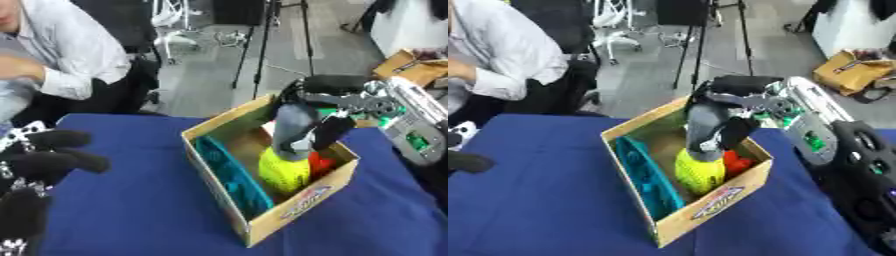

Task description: Pick up objects on the table and place them in the box.

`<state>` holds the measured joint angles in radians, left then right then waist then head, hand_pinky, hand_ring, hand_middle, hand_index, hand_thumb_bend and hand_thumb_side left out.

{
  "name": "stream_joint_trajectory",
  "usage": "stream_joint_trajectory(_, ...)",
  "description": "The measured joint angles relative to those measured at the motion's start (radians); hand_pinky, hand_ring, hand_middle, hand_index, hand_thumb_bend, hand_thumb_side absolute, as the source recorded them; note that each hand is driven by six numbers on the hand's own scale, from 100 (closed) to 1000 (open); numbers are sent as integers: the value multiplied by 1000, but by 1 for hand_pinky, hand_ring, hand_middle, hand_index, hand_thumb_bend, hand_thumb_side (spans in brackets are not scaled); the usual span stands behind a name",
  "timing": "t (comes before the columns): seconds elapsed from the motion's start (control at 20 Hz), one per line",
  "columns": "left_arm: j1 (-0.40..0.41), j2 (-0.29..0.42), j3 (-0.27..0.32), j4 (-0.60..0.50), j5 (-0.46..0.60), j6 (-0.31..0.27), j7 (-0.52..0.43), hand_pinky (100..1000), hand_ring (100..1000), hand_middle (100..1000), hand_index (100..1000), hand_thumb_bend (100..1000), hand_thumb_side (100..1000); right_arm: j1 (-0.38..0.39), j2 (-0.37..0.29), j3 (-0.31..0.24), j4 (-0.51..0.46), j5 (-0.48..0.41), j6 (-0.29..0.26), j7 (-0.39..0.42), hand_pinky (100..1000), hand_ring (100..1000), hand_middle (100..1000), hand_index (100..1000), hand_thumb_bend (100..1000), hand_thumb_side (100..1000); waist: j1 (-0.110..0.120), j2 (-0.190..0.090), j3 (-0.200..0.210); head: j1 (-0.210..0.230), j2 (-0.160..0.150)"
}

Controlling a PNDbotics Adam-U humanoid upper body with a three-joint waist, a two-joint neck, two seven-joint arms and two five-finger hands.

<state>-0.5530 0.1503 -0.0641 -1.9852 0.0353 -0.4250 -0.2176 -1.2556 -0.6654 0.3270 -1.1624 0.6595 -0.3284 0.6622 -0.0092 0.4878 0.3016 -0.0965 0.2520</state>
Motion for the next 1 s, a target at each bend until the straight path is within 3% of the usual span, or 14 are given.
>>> stream_joint_trajectory(0.35, 0, 0, 0, 0, 0, 3, -1, 711, 657, 757, 751, 100, 628, -3, -1, -3, -6, -10, 0, 57, 743, 805, 795, 877, 178, 834, -1, -1, -3, 4, 2)
stream_joint_trajectory(0.85, 2, 0, 0, 0, 0, 5, 0, 712, 658, 758, 751, 100, 631, -3, -1, -6, -7, -10, 1, 37, 759, 812, 808, 889, 187, 824, -9, -1, -4, 4, 2)
stream_joint_trajectory(1.0, 5, 0, 0, 0, 1, 6, -1, 713, 658, 758, 751, 100, 634, -3, 0, -6, -7, -10, 1, 22, 800, 835, 862, 946, 180, 856, -11, -1, -5, 4, 2)
